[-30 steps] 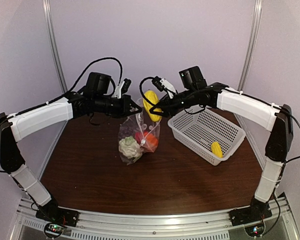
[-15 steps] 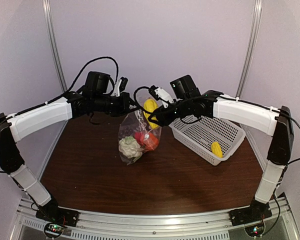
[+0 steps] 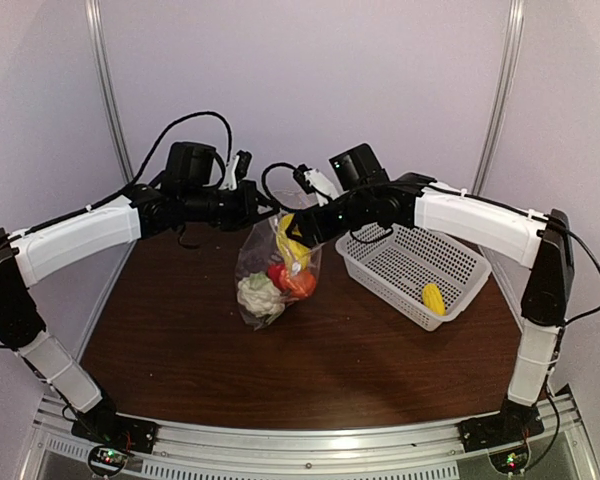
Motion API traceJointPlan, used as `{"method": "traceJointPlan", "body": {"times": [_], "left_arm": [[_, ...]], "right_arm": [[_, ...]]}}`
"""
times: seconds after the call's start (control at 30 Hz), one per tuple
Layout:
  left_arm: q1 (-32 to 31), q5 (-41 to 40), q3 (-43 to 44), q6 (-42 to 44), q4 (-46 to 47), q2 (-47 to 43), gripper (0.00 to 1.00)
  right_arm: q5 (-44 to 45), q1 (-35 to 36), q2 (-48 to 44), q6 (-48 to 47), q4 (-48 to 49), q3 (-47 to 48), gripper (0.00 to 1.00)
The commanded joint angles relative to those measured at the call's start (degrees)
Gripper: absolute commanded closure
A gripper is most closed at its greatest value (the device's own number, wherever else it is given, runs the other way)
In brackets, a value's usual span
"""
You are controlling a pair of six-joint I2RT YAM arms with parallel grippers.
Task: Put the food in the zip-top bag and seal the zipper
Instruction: Place the fake fruit in the zipper food storage bag.
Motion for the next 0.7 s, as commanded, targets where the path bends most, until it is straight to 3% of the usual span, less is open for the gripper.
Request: {"method": "traceJointPlan", "body": {"times": [0.0,0.17,0.4,0.67], "left_arm": [[0.3,-0.6,-2.2,-0.2,3.6,-2.3,1.0],[0.3,1.4,-3.3,0.1,4.3,-1.8,1.0],[0.3,2.5,-2.8,1.0,4.1,-1.4,1.0],[0.4,2.5,-2.7,1.7,3.9,-0.7,1.0]], "right_arm": [[-0.8,-0.1,-6.7,-2.8,-0.5,0.8,0.2],[-2.9,-2.4,-14.4,-8.6,0.7,-6.3,0.15],[-4.8,-14.0,-20.1,-14.2,-5.0,-12.1,0.18],[5.7,-25.0,-21.8,-24.4,-17.3,-18.2,0.17]]}}
